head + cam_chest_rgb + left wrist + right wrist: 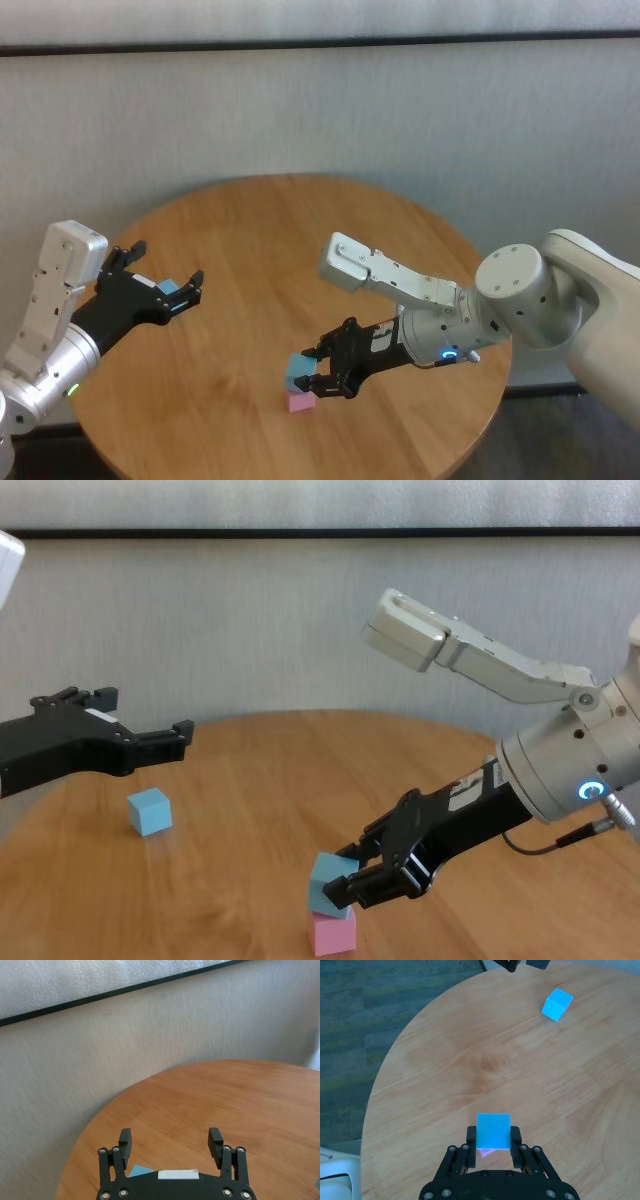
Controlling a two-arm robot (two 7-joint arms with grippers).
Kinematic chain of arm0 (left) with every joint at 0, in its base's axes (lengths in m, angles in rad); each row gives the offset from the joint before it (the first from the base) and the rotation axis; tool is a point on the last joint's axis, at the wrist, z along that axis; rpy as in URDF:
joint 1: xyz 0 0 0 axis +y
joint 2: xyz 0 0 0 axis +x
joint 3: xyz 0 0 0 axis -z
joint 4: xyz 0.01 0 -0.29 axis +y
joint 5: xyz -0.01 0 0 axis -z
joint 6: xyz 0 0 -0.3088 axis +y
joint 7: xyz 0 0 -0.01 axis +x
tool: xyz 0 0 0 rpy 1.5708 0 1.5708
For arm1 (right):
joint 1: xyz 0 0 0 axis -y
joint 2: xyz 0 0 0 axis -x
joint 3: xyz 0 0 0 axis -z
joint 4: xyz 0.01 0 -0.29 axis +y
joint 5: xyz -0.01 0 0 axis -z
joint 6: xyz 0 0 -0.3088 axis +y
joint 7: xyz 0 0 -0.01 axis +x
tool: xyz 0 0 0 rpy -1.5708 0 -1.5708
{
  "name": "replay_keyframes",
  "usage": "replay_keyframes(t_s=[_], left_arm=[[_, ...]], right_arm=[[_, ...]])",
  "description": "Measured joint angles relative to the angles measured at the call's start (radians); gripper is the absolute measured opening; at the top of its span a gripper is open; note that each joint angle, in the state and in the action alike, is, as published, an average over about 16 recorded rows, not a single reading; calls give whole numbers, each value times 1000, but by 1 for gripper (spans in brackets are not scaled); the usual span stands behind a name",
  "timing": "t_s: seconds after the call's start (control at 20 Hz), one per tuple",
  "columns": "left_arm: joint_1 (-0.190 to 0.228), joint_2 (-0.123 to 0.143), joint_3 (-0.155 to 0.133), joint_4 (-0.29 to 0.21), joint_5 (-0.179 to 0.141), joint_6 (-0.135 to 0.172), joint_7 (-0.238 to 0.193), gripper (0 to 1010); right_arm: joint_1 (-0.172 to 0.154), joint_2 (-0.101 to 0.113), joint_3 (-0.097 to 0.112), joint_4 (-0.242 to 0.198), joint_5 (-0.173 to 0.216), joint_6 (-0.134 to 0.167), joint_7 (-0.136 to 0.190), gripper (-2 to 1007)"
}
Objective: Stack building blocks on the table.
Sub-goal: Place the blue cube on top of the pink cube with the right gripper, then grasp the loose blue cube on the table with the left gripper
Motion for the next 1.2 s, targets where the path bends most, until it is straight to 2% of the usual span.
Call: replay_keyframes(t_s=[0.4,0.8,1.0,1.2], left_arm=[[0,0,0,0,0,0,0,1000],[0,0,0,0,0,0,0,1000],[0,0,0,0,0,0,0,1000],[0,0,0,0,0,0,0,1000]], right_arm=[[0,1,0,-1,-1,-3,1,464],[-3,4,2,-6,0,-7,0,695],[-20,13,23,-27,18,-13,-16,823],[-58,32,66,-70,51,-43,-60,918]])
